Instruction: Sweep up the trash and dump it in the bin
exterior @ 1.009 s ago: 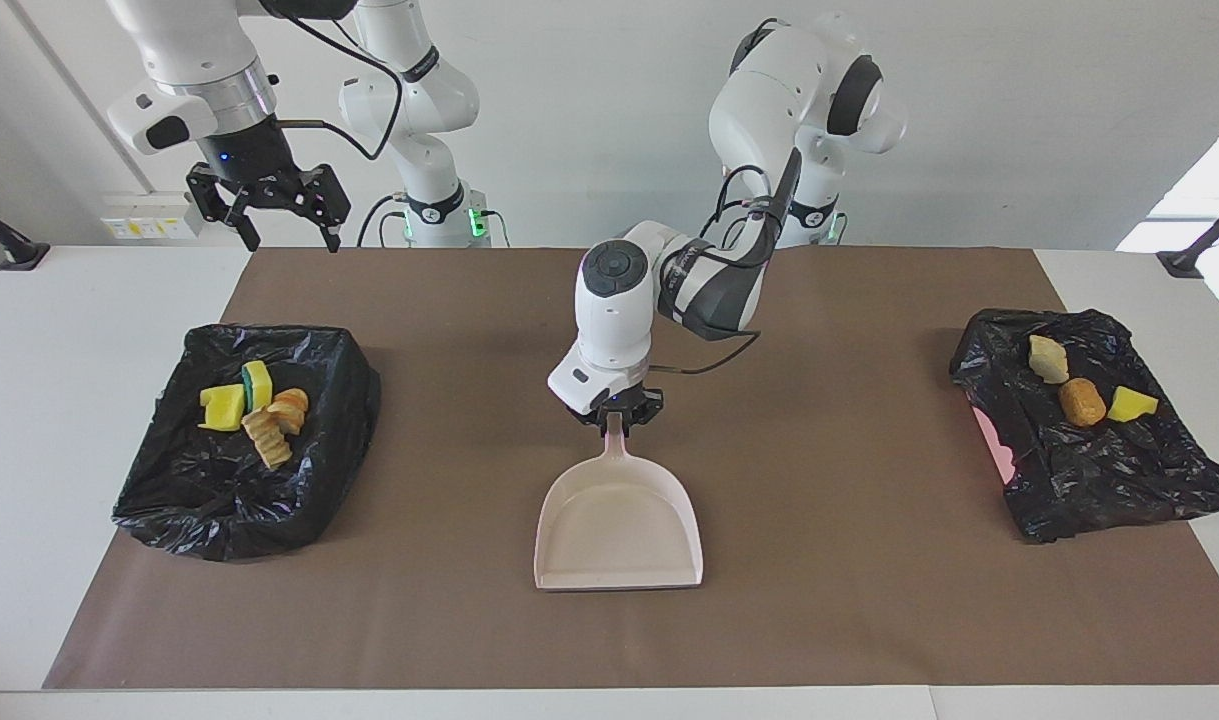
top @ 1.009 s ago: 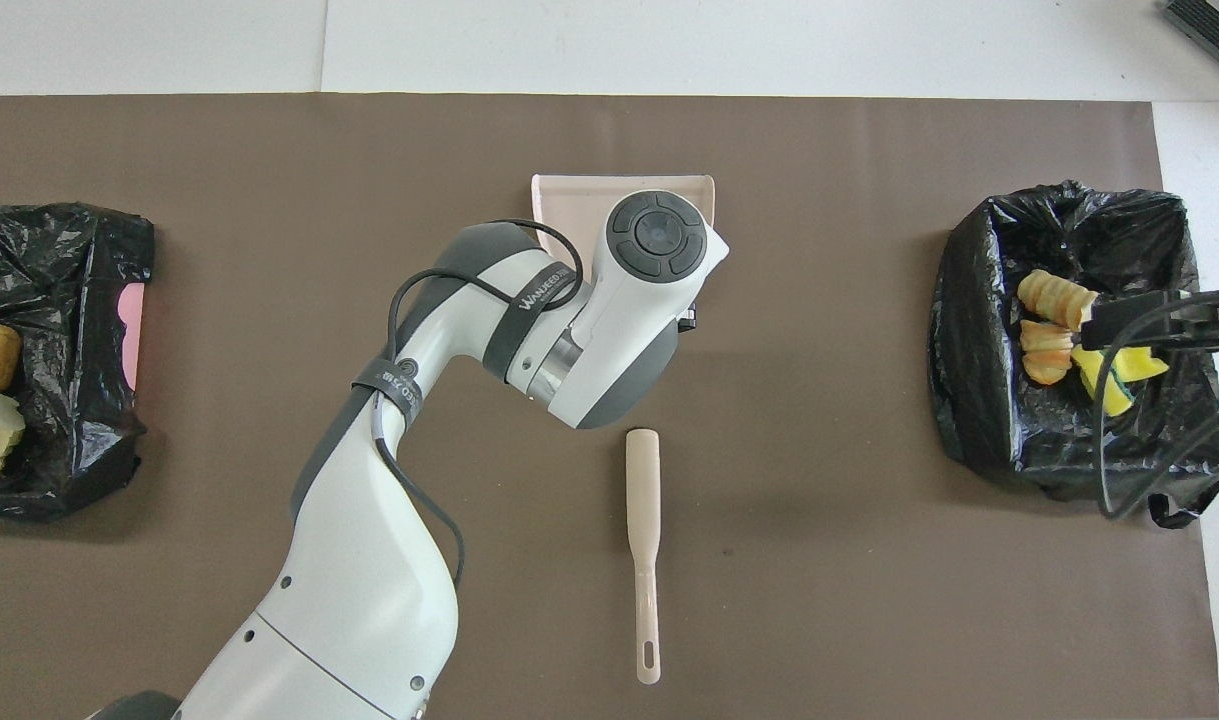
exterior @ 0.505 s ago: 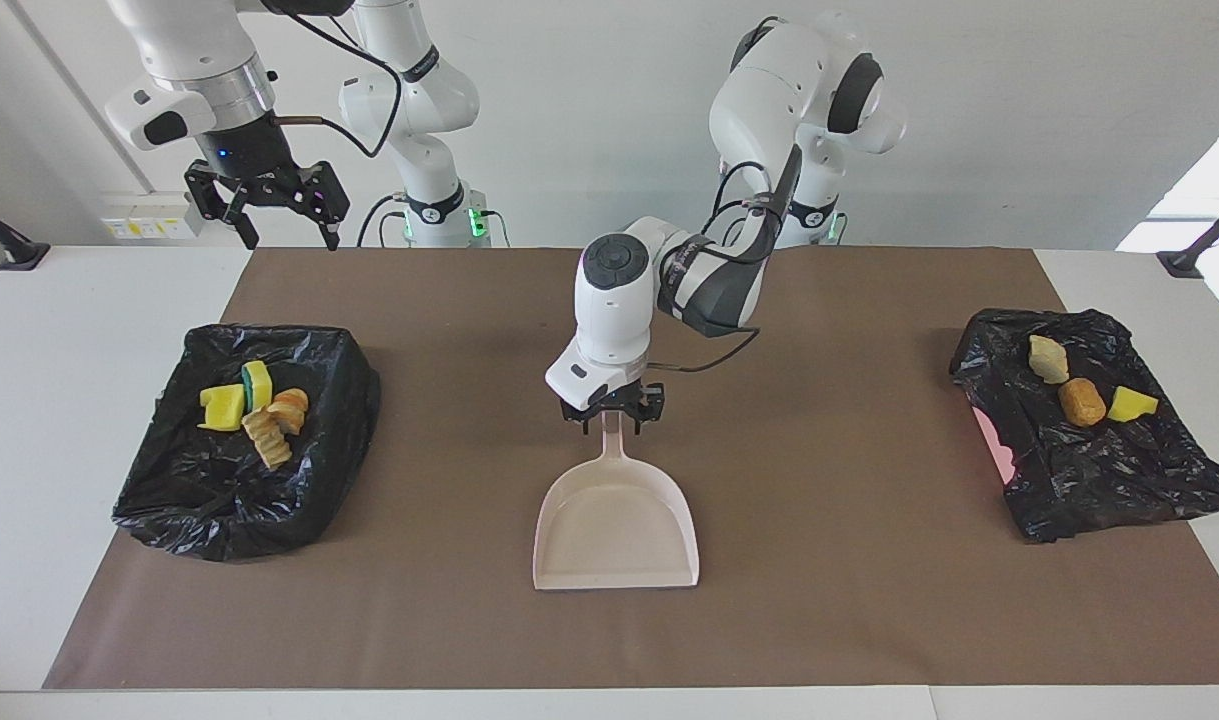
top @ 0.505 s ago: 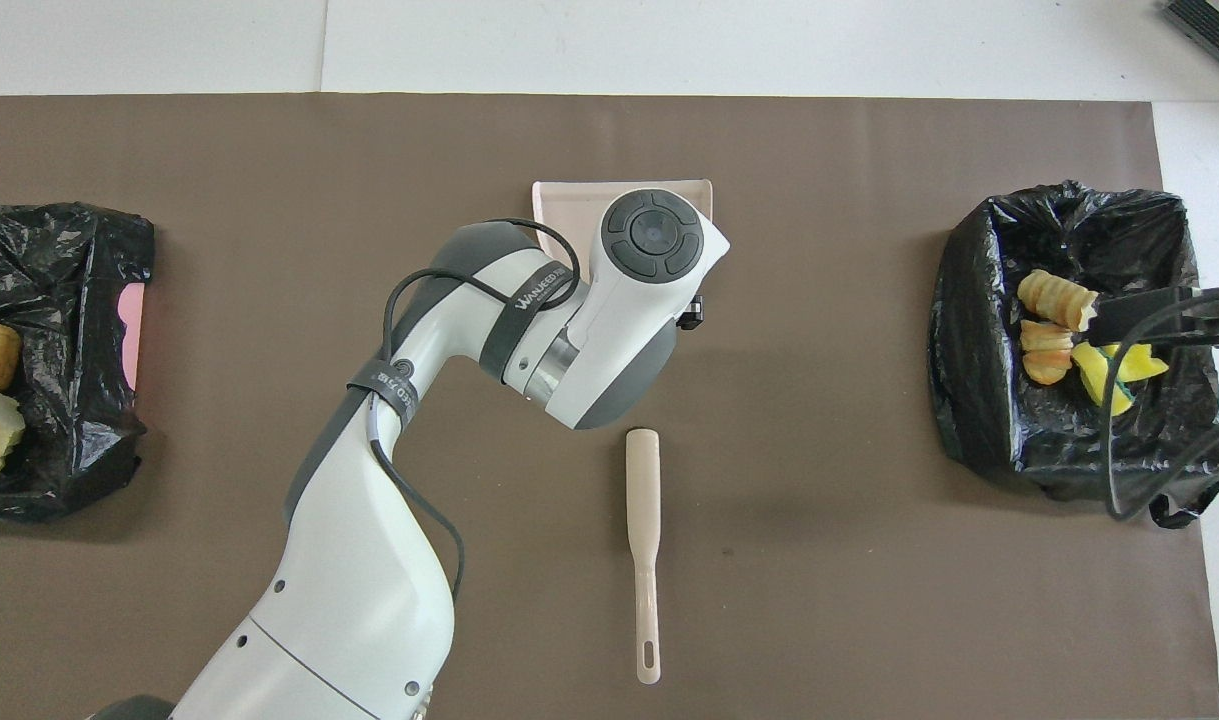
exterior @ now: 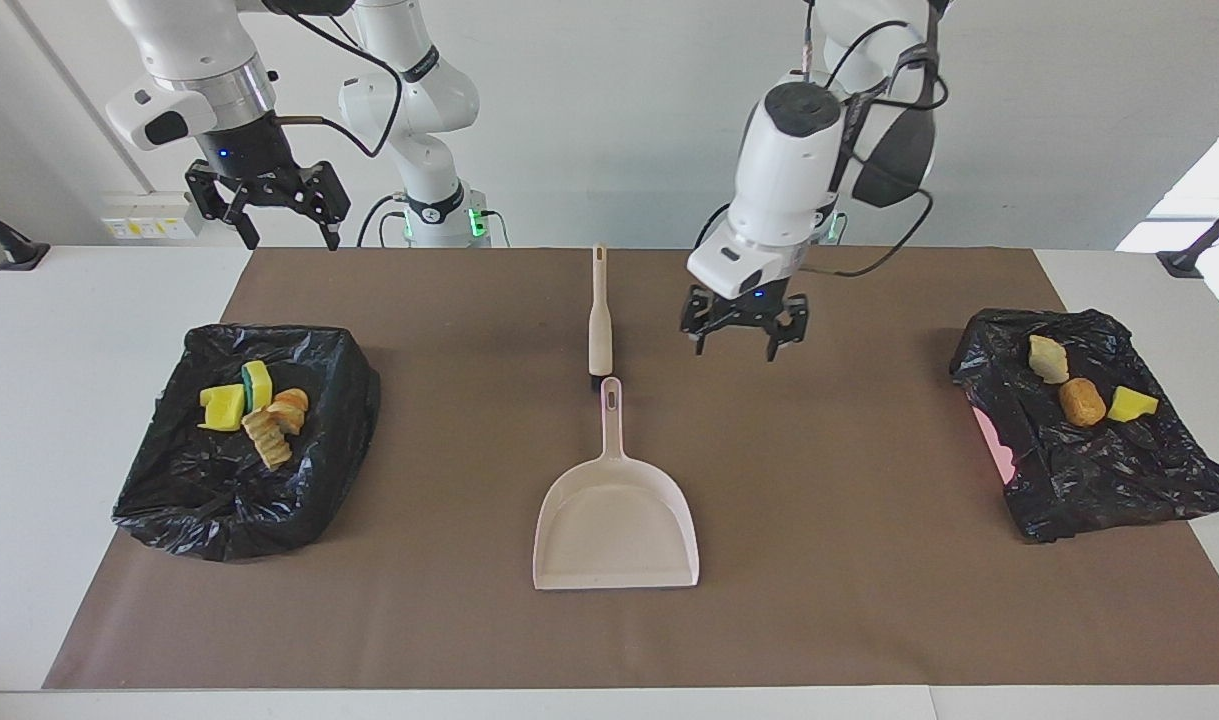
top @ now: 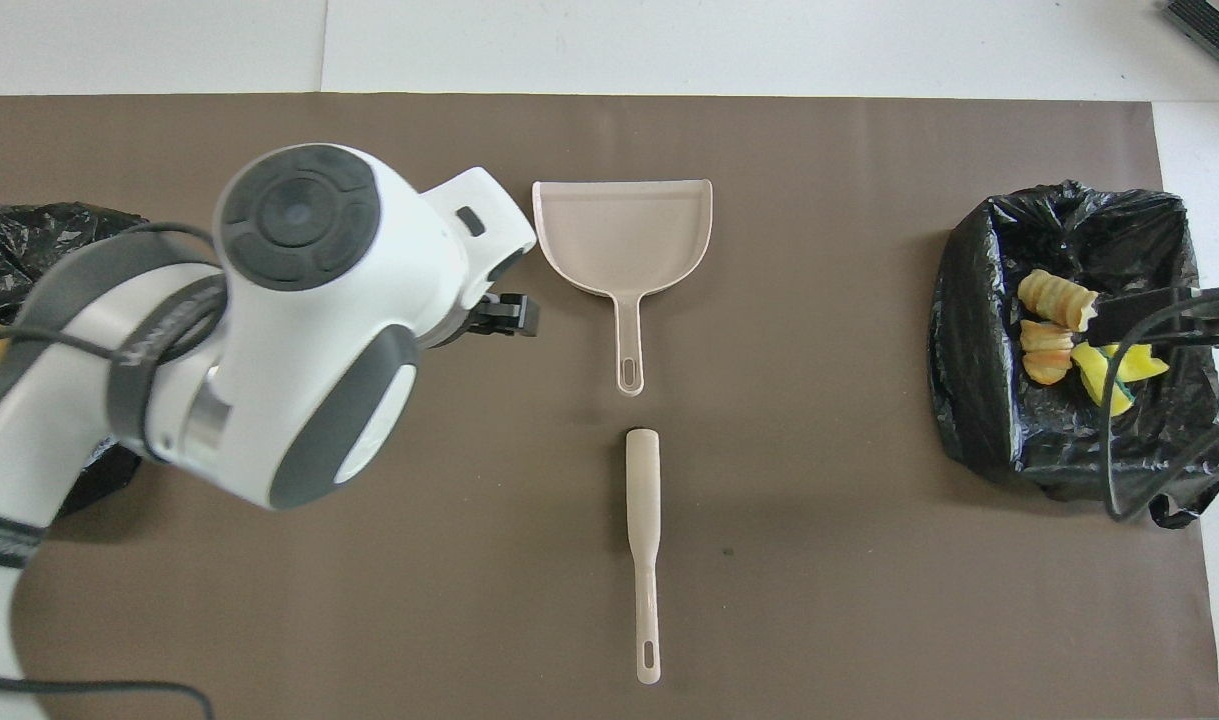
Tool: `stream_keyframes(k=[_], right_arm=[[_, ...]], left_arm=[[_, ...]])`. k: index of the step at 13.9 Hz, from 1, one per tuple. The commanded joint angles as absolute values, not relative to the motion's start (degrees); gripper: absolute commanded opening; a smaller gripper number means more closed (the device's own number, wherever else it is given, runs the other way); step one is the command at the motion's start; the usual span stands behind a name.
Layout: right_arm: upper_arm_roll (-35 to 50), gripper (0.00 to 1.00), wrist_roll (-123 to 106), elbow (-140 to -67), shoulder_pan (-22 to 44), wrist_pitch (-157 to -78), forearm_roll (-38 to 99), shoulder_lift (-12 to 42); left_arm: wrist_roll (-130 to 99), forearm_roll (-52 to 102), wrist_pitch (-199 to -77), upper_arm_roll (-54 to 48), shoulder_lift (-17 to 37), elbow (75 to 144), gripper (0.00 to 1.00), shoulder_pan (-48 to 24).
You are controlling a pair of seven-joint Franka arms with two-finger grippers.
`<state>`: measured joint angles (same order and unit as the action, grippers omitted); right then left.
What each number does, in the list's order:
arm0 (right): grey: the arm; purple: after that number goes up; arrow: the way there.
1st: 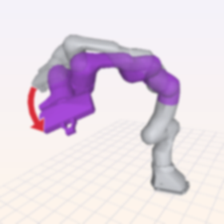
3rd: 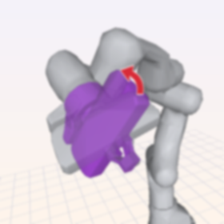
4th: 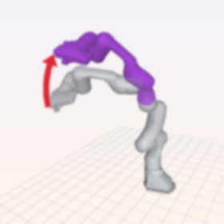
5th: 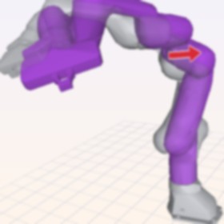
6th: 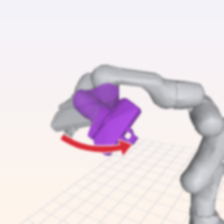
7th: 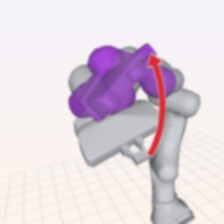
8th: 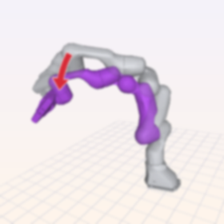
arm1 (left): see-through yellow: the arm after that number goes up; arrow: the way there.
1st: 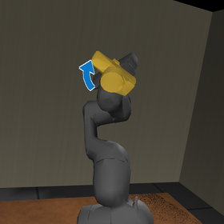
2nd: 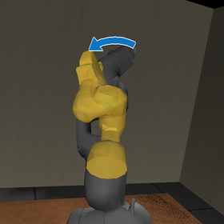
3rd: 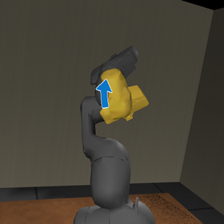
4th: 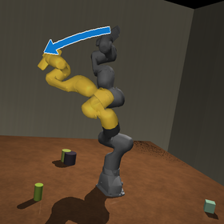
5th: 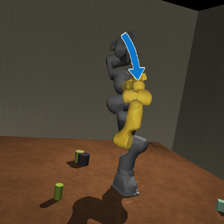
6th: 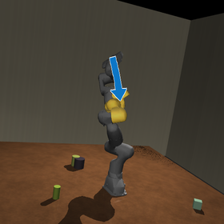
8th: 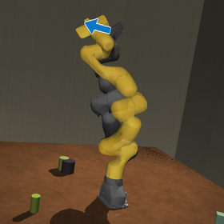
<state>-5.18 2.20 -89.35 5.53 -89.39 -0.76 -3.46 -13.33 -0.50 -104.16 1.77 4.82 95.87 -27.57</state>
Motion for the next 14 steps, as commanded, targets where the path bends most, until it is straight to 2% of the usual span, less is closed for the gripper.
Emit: stream_keyframes(k=[1, 5, 7, 11, 14], right_arm=[[-4.7, 1.00, 0.6, -89.2, 4.7, -88.9, 0.0, -3.8], [-4.7, 1.00, 0.6, -89.2, 4.7, -88.9, 0.0, -3.8], [-4.7, 1.00, 0.6, -89.2, 4.6, -88.9, 0.0, -3.9], [-4.8, 1.00, 0.6, -89.3, 4.6, -88.9, 0.0, -3.9], [-4.8, 1.00, 0.6, -89.3, 4.6, -88.9, 0.0, -3.9]], left_arm=[[-6.1, 0.4, -99.1, 1.3, -4.0, 102.0, 1.00, -21.5], [6.6, 0.4, -93.9, 1.5, -8.0, 100.2, 1.00, -11.1], [7.6, 0.3, -89.3, 1.7, -8.2, 96.0, 1.00, -6.7], [11.7, 0.9, -81.2, 1.9, -4.8, 86.2, 1.00, -3.6], [11.7, 2.1, -74.8, 1.9, 1.3, 75.6, 1.00, -2.2]])
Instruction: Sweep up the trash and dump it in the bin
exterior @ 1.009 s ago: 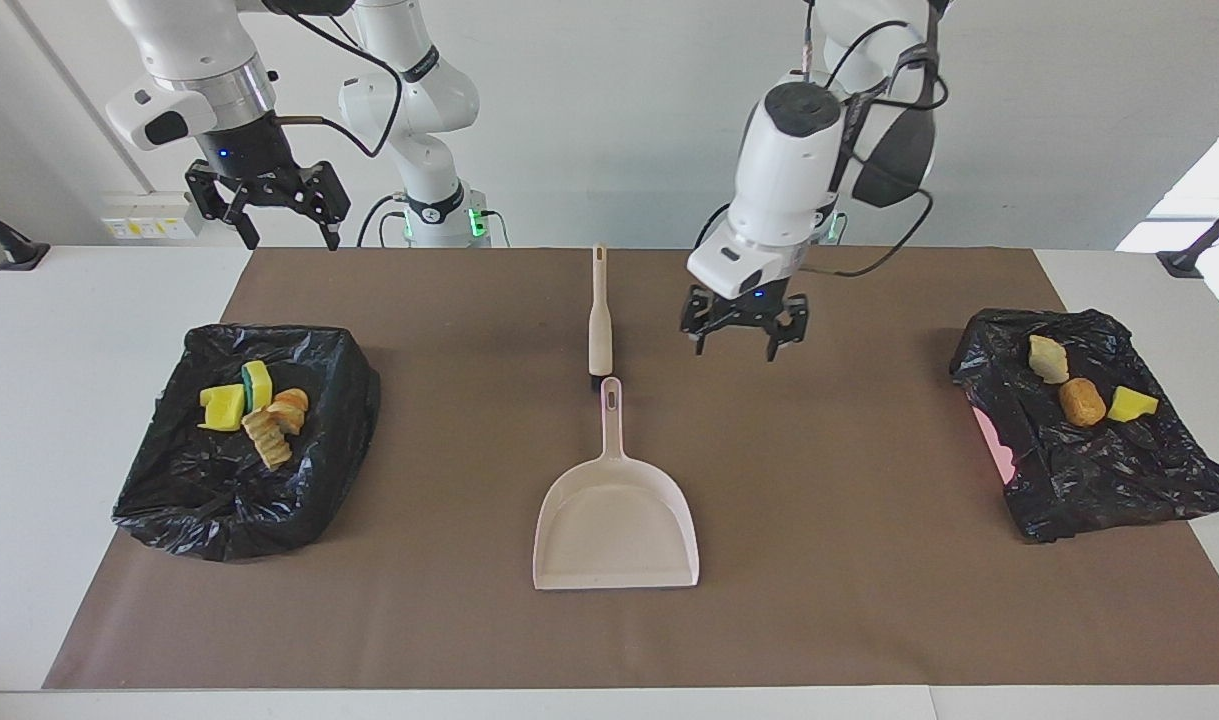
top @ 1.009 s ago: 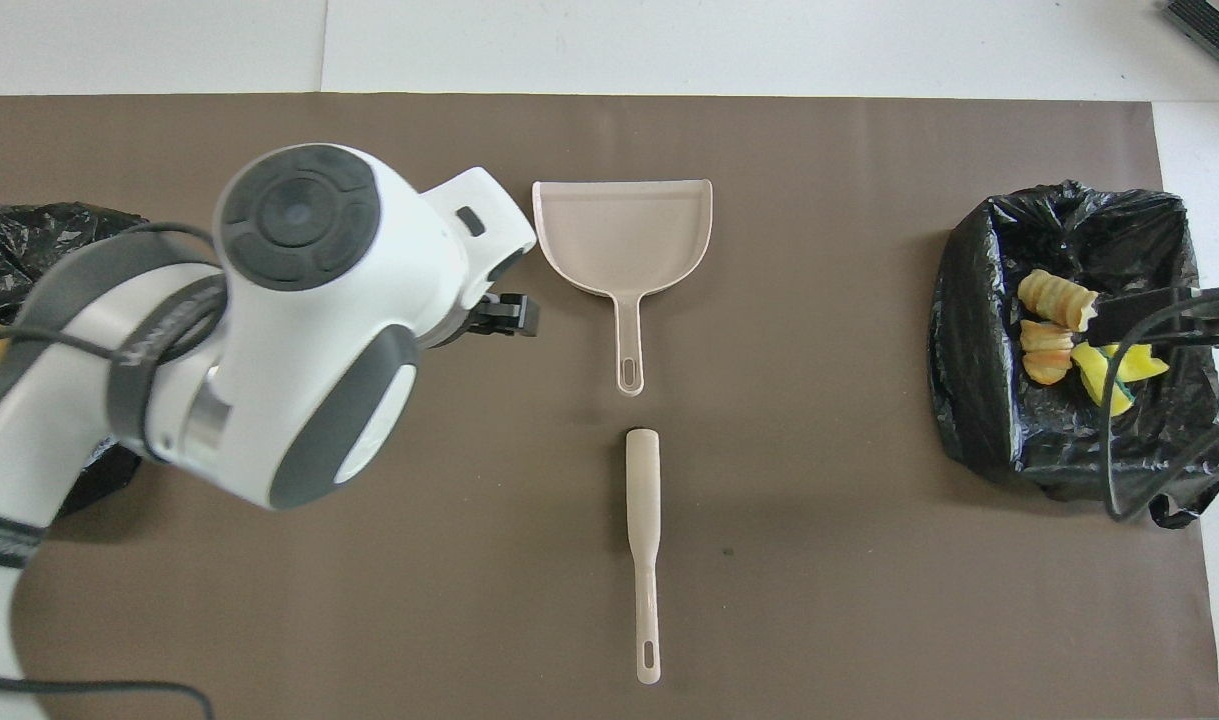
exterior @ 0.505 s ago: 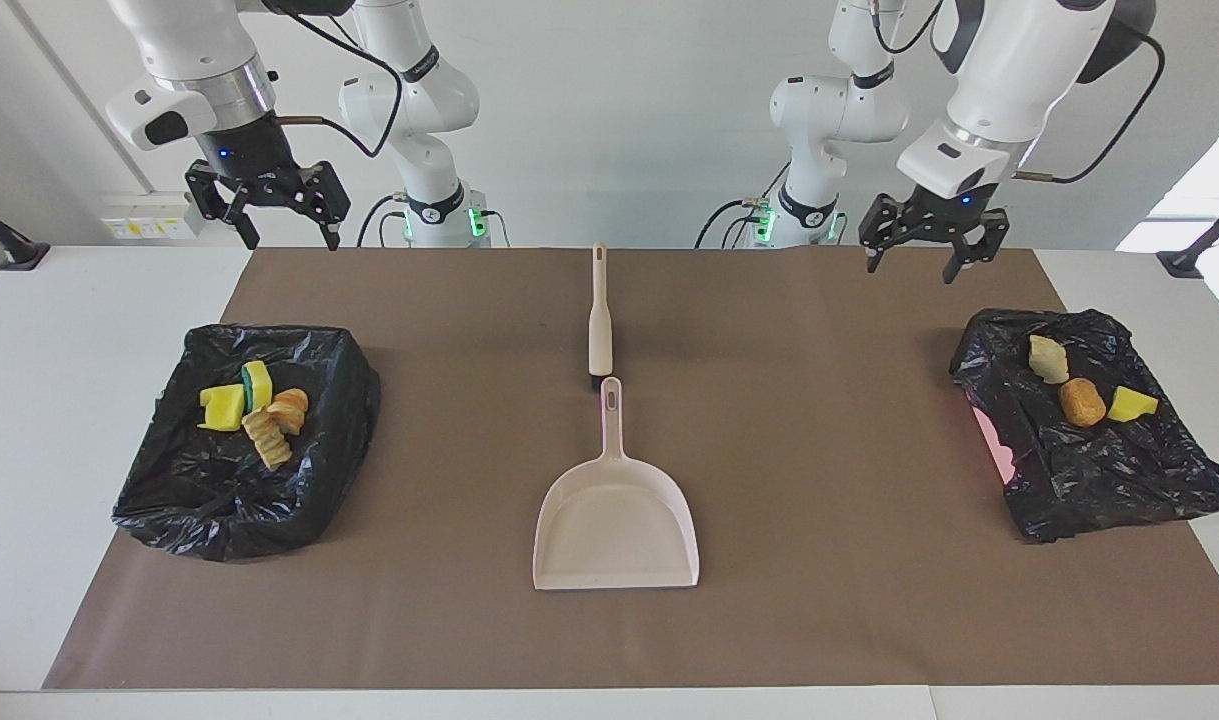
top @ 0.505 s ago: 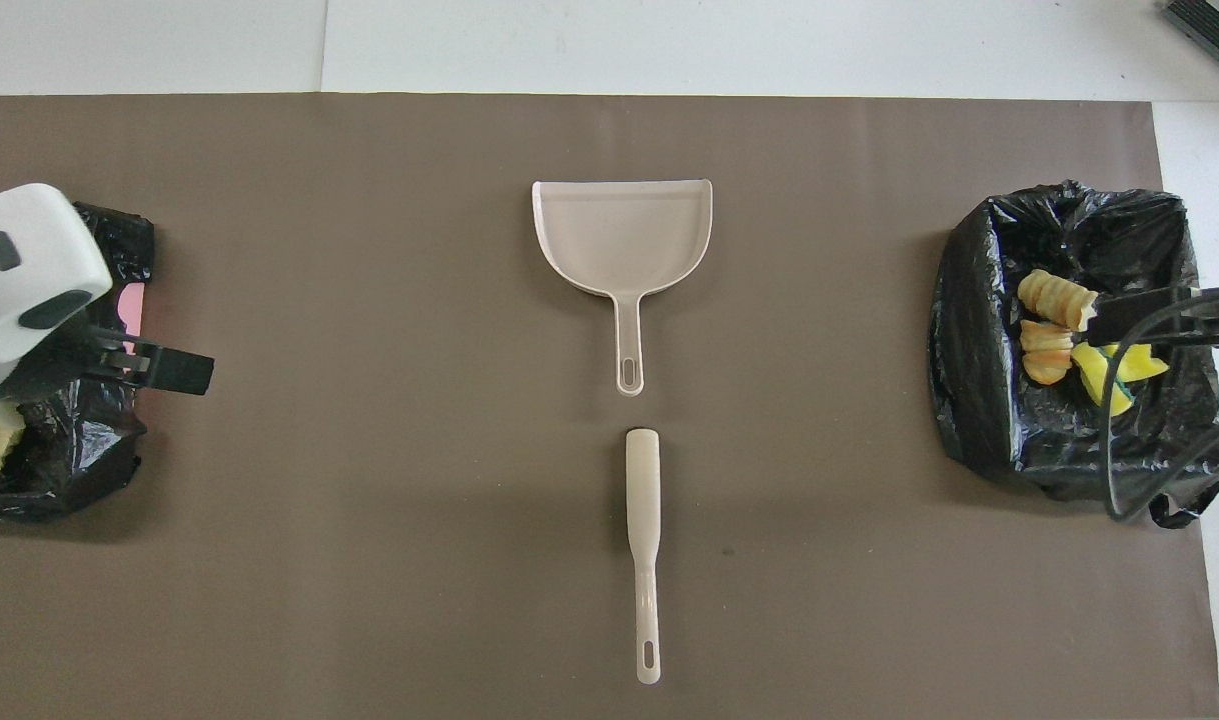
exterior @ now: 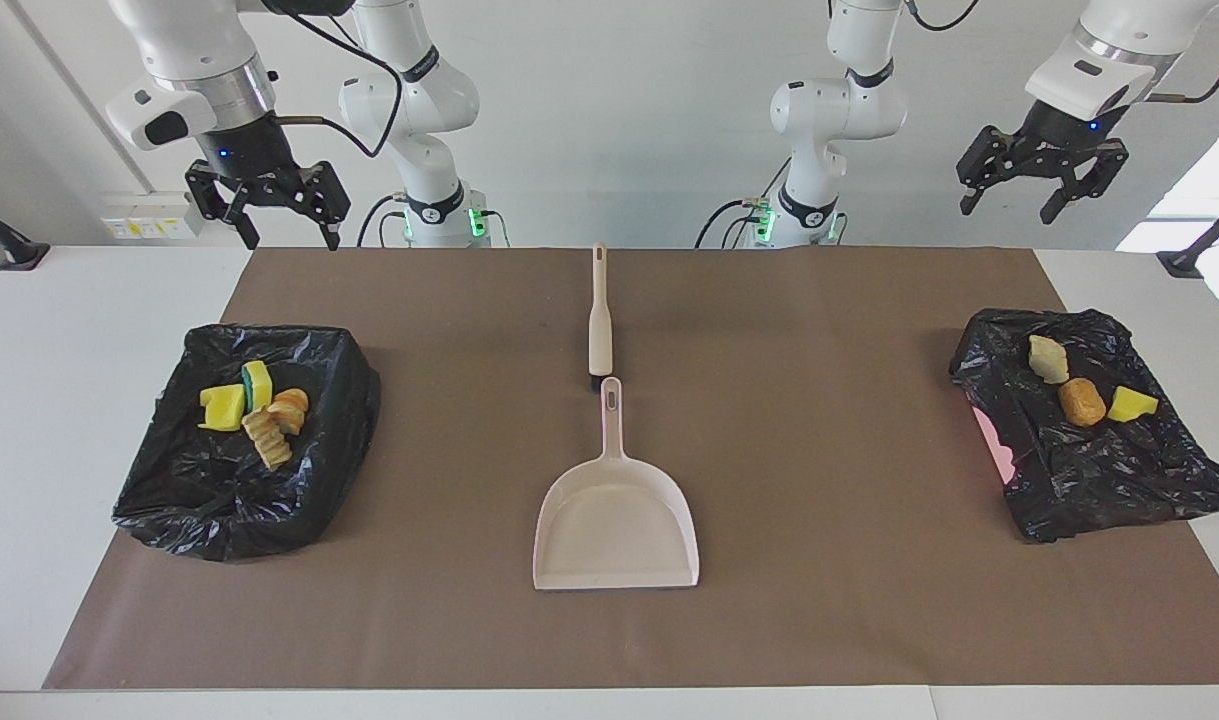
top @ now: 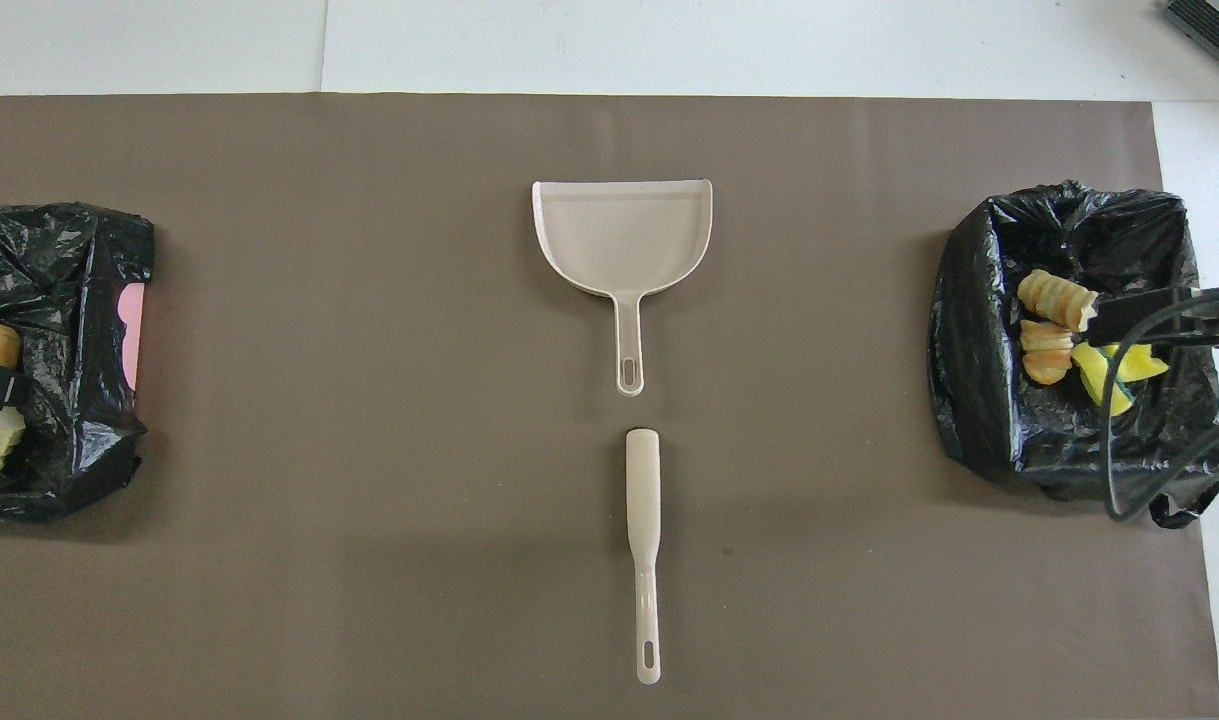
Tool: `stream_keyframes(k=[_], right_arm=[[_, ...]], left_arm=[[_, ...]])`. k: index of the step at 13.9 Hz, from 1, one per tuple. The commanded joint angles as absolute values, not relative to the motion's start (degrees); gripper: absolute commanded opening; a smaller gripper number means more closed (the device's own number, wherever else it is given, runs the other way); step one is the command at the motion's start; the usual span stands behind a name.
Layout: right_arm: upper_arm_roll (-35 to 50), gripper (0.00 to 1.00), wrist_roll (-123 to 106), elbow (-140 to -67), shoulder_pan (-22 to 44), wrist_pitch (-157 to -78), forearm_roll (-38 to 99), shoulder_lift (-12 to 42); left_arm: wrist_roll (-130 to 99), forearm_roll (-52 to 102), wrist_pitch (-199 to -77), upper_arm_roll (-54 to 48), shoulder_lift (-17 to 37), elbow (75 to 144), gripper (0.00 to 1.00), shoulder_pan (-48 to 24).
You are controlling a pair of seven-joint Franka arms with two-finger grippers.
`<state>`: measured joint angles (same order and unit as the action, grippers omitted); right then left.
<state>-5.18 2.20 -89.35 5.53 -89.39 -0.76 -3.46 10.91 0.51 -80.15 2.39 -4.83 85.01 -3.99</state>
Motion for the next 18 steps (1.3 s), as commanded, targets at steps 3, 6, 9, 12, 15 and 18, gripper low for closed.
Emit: stream_keyframes(k=[3, 6, 9, 12, 15, 18], right_arm=[[-4.8, 1.00, 0.5, -89.4, 4.6, -88.9, -0.6, -3.9], [-4.9, 1.00, 0.4, -89.7, 4.6, -88.9, -0.8, -4.2], [-4.9, 1.00, 0.4, -89.7, 4.6, -88.9, -0.8, -4.2], [-4.9, 1.00, 0.5, -89.7, 4.6, -88.9, -0.8, -4.2], [-4.9, 1.00, 0.4, -89.7, 4.6, -88.9, -0.8, -4.2], [-4.9, 1.00, 0.5, -89.7, 4.6, -88.9, -0.8, -4.2]], left_arm=[[11.6, 2.0, -73.9, 1.4, 1.9, 73.7, 1.00, -2.2], [11.3, 1.8, -74.6, 1.4, -0.2, 75.8, 1.00, -2.2], [11.3, 1.5, -74.8, 1.4, -2.5, 79.1, 1.00, -2.1], [11.3, 1.5, -75.2, 1.4, -3.0, 80.2, 1.00, -2.0], [11.3, 1.3, -75.8, 1.3, -3.8, 81.4, 1.00, -2.3], [11.2, 1.3, -75.8, 1.3, -3.9, 81.7, 1.00, -2.3]])
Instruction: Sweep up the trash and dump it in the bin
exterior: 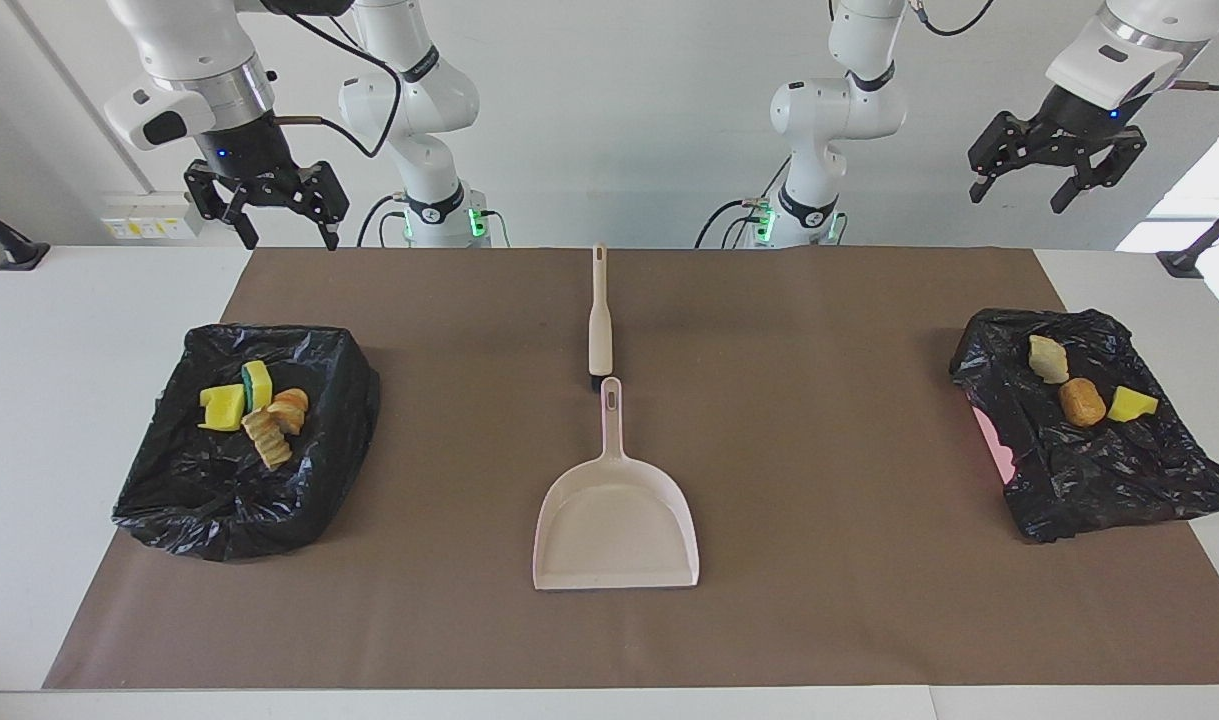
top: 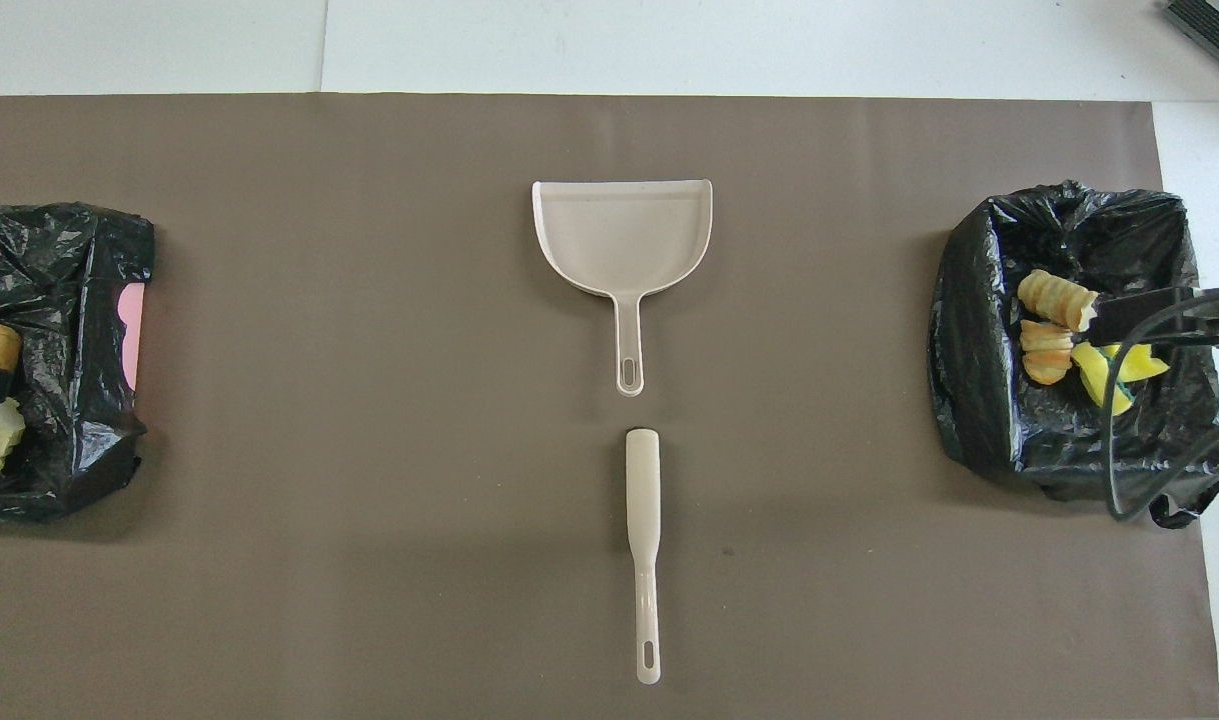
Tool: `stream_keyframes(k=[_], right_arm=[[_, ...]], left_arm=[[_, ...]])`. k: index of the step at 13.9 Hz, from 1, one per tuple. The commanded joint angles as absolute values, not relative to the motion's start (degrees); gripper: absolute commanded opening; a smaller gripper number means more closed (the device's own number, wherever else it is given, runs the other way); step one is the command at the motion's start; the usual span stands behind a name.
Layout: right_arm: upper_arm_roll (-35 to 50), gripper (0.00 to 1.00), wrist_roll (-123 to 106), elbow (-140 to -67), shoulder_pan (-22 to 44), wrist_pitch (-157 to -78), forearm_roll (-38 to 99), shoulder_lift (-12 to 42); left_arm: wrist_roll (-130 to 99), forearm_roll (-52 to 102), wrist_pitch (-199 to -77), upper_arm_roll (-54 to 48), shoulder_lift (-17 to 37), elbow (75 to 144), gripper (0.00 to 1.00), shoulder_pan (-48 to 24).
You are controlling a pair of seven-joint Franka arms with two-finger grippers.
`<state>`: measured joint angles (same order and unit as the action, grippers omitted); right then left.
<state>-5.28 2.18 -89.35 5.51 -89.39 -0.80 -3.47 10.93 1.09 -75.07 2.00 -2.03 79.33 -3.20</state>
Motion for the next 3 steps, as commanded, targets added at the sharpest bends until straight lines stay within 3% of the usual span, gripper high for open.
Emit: stream_keyframes(k=[1, 3], right_arm=[[-4.8, 1.00, 0.5, -89.7, 4.6, -88.8, -0.8, -4.2], [-4.8, 1.00, 0.4, -89.7, 4.6, -88.4, -0.8, -4.2]], left_arm=[[11.2, 1.3, -75.8, 1.3, -3.9, 81.7, 1.00, -2.3], [11.1, 1.3, -75.9, 1.3, -3.9, 81.7, 1.00, -2.4]])
